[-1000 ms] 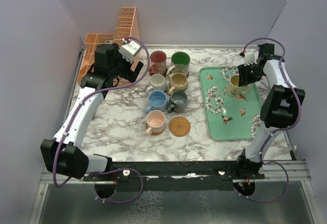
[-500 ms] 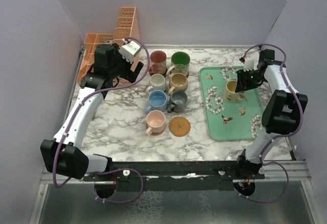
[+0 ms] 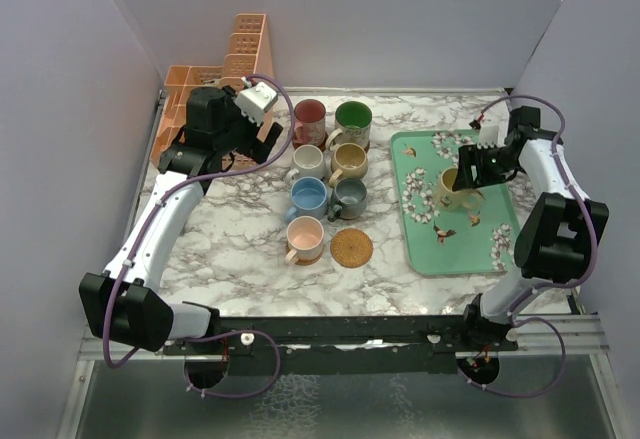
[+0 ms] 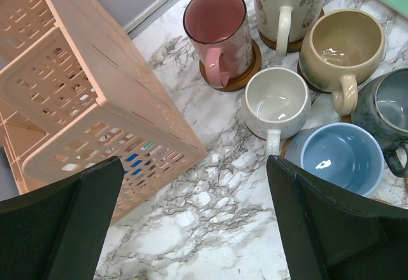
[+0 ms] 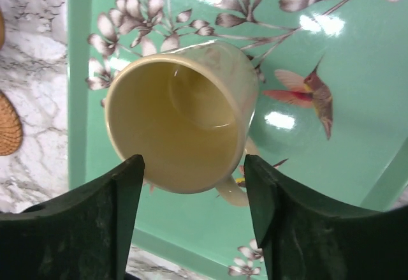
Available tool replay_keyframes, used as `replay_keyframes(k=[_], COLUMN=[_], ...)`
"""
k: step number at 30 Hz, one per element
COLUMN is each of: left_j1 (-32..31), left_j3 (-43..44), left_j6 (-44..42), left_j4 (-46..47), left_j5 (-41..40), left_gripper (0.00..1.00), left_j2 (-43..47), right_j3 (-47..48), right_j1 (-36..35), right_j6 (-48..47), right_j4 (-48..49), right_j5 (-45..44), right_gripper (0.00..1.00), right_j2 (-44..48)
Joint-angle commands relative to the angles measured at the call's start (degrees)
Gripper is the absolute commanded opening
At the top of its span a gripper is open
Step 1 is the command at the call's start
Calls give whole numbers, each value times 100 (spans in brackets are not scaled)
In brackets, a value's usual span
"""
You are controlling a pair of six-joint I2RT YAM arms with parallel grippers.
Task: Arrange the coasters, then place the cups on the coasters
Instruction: Move the cup to the tray.
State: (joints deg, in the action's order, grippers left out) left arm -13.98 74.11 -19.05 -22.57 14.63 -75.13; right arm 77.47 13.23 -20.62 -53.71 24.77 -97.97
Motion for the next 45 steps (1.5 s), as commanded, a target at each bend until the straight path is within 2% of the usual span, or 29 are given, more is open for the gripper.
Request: replay_keyframes(k=[1,21,30,36,45], left_j1=[-16,-26,-26,-26,-22], left_j3=[-79,-128,-151,-149,-133], left_j6=[-88,-77,-72,-71,-75], left_j4=[43,66,70,79,95], left_j5=[163,207,240,246,242], left_gripper=[99,99,99,99,99], left_j2=[166,240,278,272,227], right_j3=[-184,-925,-1311,-1273,-1261], right_j1=[4,4,4,-9,-58], right_j6=[20,-94,-259,-1181,-2460], right_j4=[-110,-368,-314,-1004,-1803], right_j5=[499,835,784,1487,2077], right_gripper=[67,74,75,74,71], right_j2=[321,1115,1245,1013,903])
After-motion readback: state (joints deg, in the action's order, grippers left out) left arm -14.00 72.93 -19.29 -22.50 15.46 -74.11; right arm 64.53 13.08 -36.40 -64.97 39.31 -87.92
